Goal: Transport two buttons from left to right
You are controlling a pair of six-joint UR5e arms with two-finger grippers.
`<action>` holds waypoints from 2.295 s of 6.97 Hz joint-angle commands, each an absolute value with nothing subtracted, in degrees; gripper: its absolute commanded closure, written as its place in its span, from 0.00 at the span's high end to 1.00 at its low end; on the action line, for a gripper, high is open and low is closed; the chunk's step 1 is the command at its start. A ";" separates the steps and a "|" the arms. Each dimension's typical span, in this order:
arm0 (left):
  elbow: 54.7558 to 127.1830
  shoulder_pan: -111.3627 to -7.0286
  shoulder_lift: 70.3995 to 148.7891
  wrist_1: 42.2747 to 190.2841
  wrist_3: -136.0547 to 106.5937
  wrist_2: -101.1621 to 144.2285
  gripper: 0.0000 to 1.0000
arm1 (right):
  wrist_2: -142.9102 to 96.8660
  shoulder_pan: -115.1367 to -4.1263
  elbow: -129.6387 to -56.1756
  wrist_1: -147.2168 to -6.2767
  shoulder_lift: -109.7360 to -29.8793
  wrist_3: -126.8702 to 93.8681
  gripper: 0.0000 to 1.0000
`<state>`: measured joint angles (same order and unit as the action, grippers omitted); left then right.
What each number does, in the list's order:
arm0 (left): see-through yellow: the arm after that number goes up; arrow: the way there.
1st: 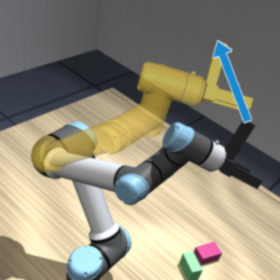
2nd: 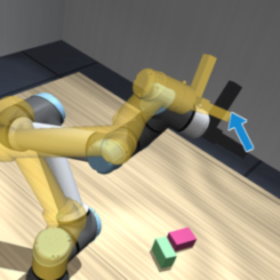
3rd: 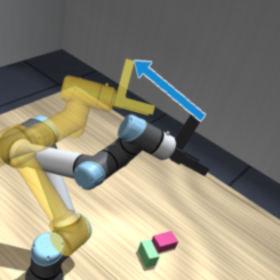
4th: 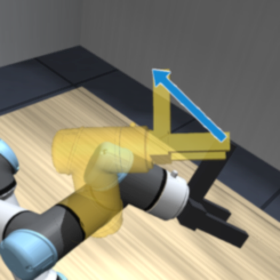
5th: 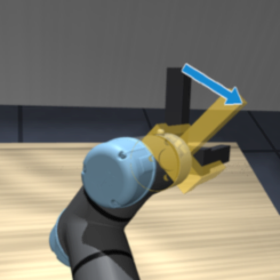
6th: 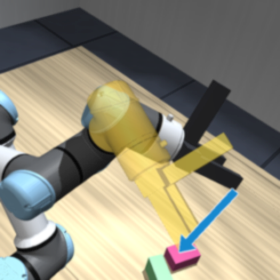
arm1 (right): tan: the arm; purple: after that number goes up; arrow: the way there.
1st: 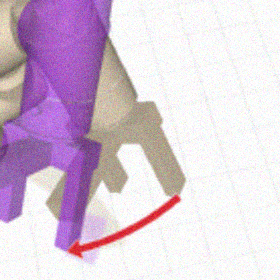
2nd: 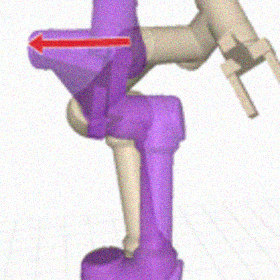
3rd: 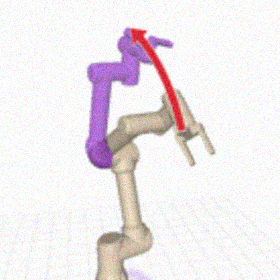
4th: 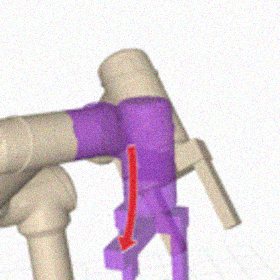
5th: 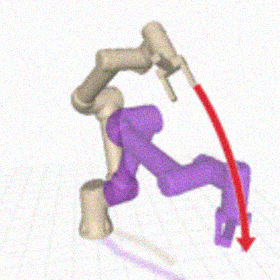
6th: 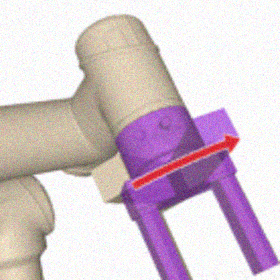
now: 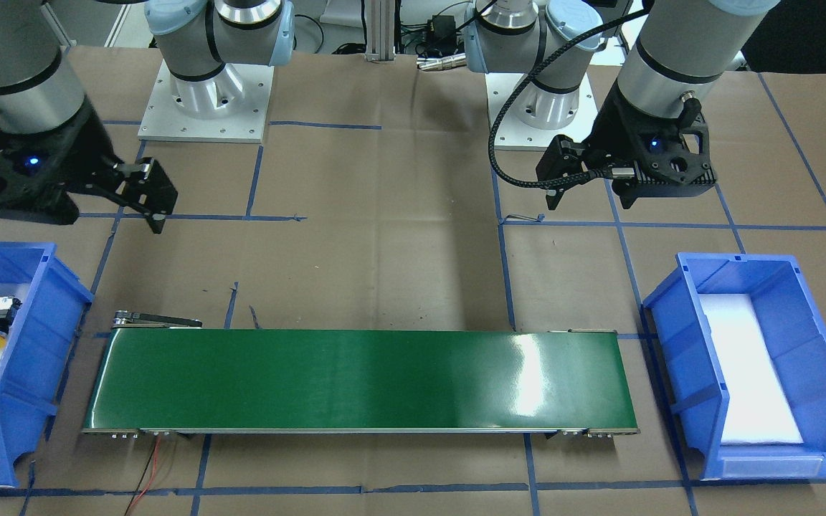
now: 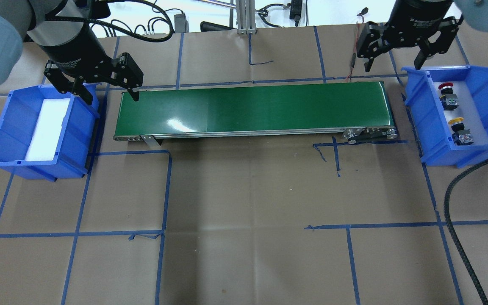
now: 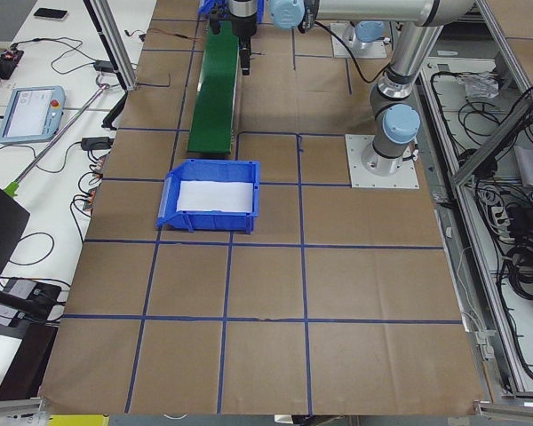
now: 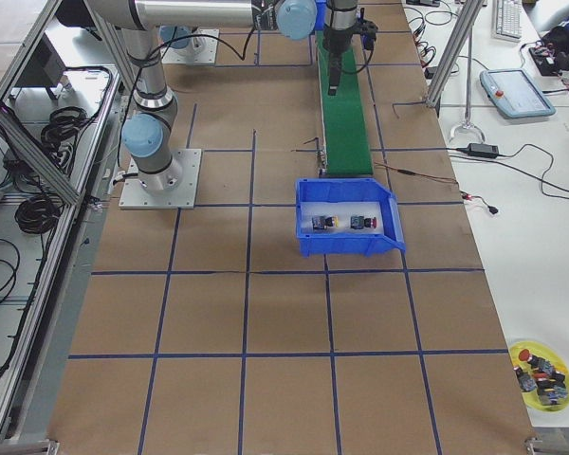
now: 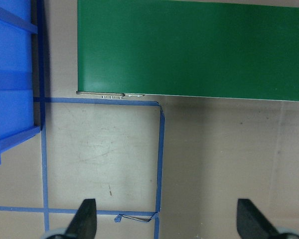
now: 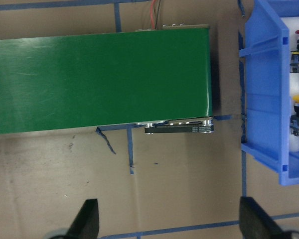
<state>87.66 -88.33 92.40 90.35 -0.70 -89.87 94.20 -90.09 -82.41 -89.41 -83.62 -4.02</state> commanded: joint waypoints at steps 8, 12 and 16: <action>87.01 -88.33 92.90 90.35 -0.79 -90.00 1.00 | 89.30 -95.10 -93.16 -96.33 -89.91 -4.77 1.00; 87.27 -88.33 92.73 90.35 -0.79 -89.91 1.00 | 89.47 -95.01 -93.08 -96.24 -89.74 -4.31 1.00; 86.67 -88.33 92.90 90.35 -0.79 -90.09 1.00 | 89.91 -95.10 -92.90 -96.33 -89.38 -4.48 1.00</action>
